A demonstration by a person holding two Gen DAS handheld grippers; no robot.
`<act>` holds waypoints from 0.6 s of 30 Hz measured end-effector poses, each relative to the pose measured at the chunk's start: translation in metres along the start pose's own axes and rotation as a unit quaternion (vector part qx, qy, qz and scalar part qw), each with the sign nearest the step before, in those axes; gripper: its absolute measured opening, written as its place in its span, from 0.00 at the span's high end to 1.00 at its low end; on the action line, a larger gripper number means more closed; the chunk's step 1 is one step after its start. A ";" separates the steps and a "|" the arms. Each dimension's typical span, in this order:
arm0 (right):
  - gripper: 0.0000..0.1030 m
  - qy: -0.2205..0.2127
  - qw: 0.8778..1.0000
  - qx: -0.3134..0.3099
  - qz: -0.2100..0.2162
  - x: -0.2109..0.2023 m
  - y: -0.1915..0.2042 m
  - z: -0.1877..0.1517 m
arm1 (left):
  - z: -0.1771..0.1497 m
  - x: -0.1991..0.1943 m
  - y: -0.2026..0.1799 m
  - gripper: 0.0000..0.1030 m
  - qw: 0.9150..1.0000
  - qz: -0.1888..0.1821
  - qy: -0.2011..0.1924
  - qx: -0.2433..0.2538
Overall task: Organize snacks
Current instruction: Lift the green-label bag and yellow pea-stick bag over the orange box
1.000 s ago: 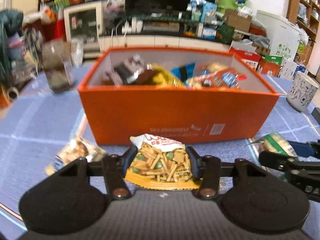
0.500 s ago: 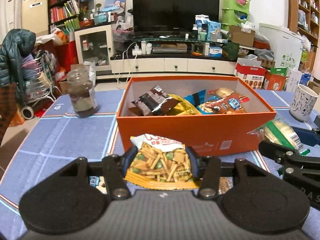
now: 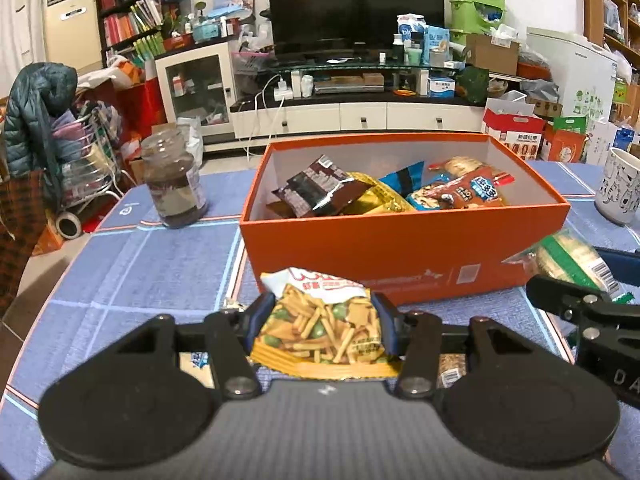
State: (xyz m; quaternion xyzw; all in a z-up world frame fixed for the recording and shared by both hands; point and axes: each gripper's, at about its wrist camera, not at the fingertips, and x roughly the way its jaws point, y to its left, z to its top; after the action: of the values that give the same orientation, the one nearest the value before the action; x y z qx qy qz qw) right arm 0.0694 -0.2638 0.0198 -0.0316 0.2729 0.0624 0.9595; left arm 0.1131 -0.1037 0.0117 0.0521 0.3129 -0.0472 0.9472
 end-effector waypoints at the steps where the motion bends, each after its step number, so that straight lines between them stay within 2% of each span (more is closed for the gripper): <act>1: 0.65 0.000 1.000 0.000 0.000 0.001 0.000 0.000 | 0.000 0.000 0.000 0.51 1.000 0.000 0.000 0.000; 18: 0.65 0.002 1.000 0.001 0.003 0.003 0.002 0.001 | 0.001 0.002 0.001 0.51 1.000 0.002 0.005 0.002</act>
State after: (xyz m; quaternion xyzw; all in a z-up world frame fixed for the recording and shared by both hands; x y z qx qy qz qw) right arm 0.0723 -0.2612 0.0186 -0.0294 0.2751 0.0652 0.9587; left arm 0.1148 -0.1033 0.0113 0.0552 0.3177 -0.0454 0.9455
